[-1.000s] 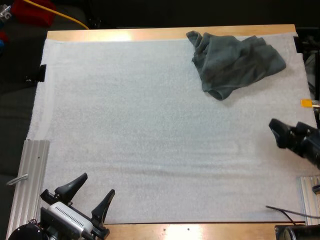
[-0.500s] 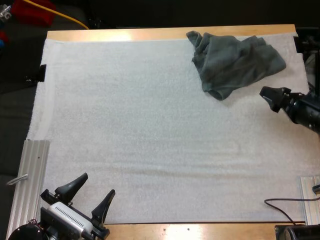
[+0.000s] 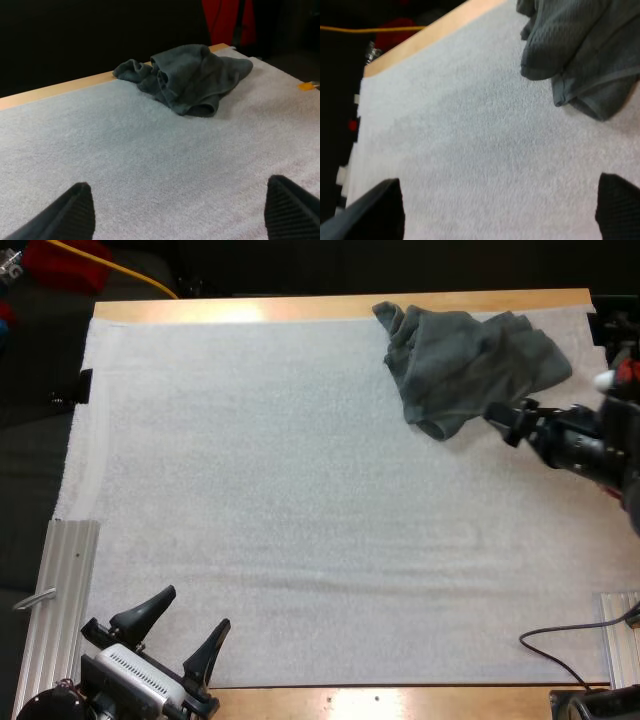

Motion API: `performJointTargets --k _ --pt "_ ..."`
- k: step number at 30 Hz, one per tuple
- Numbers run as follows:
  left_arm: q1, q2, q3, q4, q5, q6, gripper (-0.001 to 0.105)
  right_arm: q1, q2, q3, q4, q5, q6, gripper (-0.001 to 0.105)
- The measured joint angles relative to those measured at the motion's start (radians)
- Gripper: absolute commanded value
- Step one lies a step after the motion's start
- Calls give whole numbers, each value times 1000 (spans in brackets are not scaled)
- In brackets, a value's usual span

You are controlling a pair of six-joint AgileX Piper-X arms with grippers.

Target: Pick towel from pile, fold and stack

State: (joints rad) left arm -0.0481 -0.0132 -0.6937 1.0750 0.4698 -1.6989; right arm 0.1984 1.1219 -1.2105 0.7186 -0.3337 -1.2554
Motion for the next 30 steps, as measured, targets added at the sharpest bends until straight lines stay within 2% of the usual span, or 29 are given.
performJointTargets --k 6,19,30 --pt "0 0 0 0 0 0 68 53 85 0 -82 13 75 75" --pt "0 0 0 0 0 0 68 52 218 0 -216 15 179 75" --pt "0 0 0 0 0 0 68 52 347 0 -382 9 266 75"
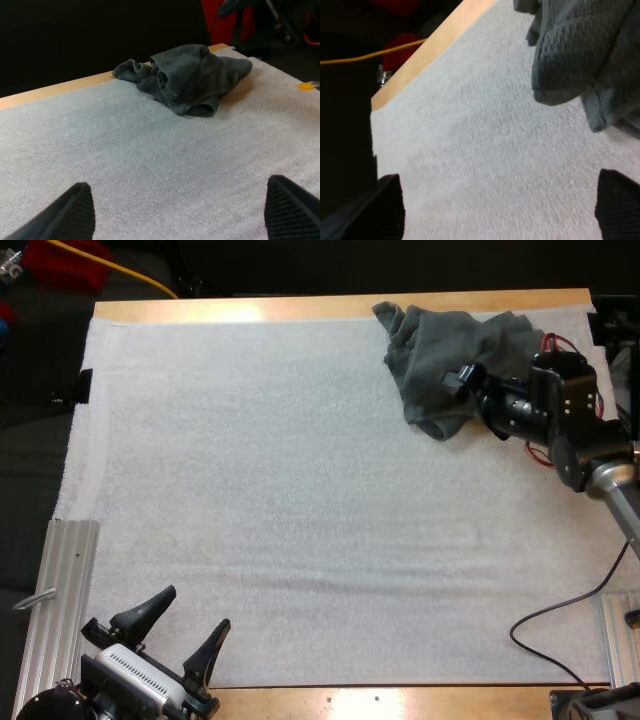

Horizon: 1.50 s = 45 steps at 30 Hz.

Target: Pick towel from pile, fold and stack

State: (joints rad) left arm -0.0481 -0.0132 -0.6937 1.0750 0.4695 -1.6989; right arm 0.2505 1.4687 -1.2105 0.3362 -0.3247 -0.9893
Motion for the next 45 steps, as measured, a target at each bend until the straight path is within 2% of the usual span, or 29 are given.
performJointTargets --k 6,16,23,31,40,45 --pt "0 0 0 0 0 0 68 0 79 -21 -62 -3 35 75" --pt "0 0 0 0 0 -19 68 0 222 -169 -49 46 40 75" --pt "0 0 0 0 0 -19 68 0 308 -185 -52 46 40 75" --pt "0 0 0 0 0 -19 68 21 408 -190 -124 41 40 75" --pt "0 0 0 13 0 -20 68 50 528 -281 -139 43 40 75" --pt "0 0 0 22 0 -20 68 51 538 -291 -144 97 45 75"
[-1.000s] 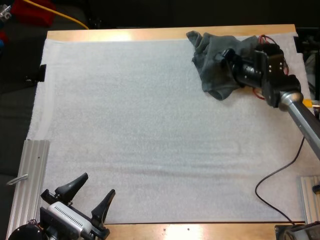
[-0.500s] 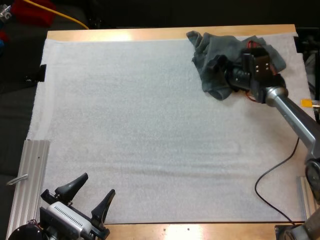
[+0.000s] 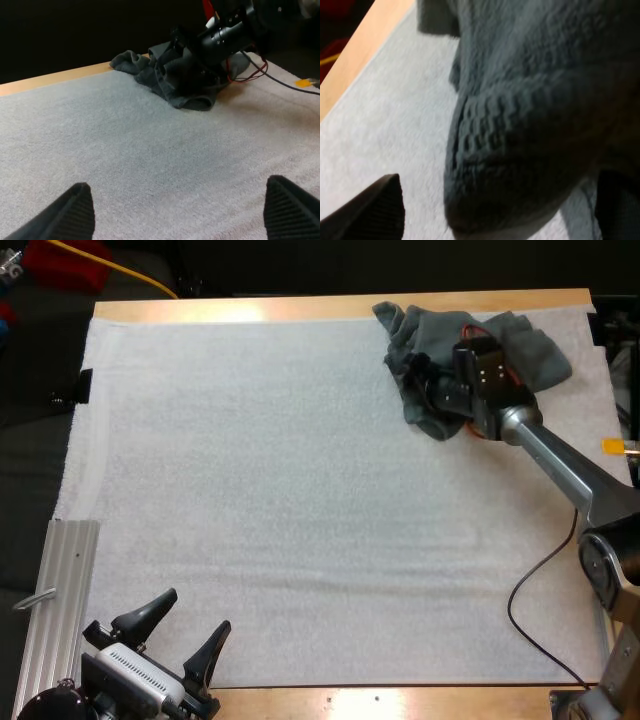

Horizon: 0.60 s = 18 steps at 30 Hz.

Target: Pick towel from pile, fold and stack

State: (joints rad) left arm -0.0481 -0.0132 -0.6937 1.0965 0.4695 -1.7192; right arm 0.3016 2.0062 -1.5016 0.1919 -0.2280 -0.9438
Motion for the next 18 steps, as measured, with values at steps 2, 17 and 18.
performJointTargets --k 2,17,18 --pt "0 0 0 0 0 0 68 0 6 -3 -4 6 0 74" --pt "0 0 0 0 0 0 68 3 47 -4 -10 9 -9 1" --pt "0 0 0 0 0 0 68 3 47 -4 -10 8 -14 1"
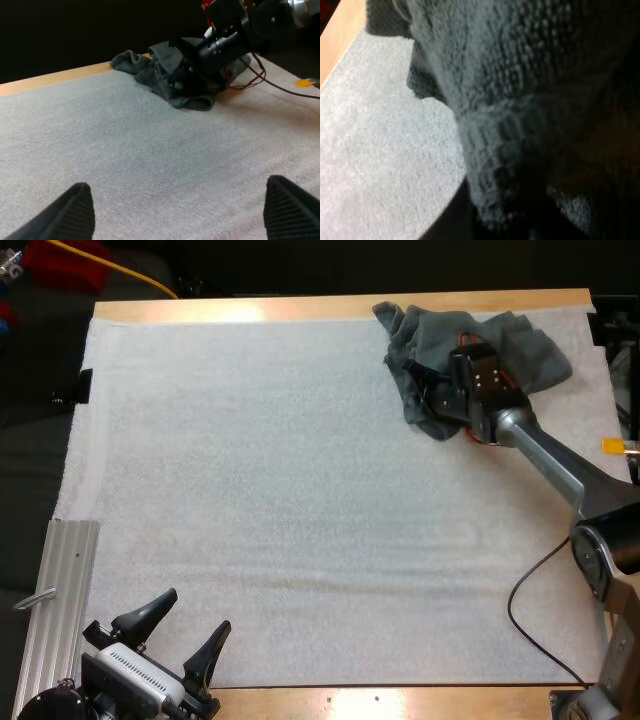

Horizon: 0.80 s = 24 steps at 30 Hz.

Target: Pick towel from pile, fold and stack

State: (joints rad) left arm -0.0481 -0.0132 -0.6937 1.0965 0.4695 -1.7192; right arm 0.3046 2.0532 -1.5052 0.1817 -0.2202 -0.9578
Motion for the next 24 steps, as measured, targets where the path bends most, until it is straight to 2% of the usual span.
performJointTargets --k 4,6,16,24 --pt "0 0 0 0 0 0 68 0 0 0 0 -34 -18 1" --pt "0 0 0 0 0 0 68 0 -11 0 12 -38 -60 1" --pt "0 0 0 0 0 0 68 0 -204 -8 165 -1 -376 1" --pt "0 0 0 0 0 0 68 6 -332 -95 351 80 -578 1"
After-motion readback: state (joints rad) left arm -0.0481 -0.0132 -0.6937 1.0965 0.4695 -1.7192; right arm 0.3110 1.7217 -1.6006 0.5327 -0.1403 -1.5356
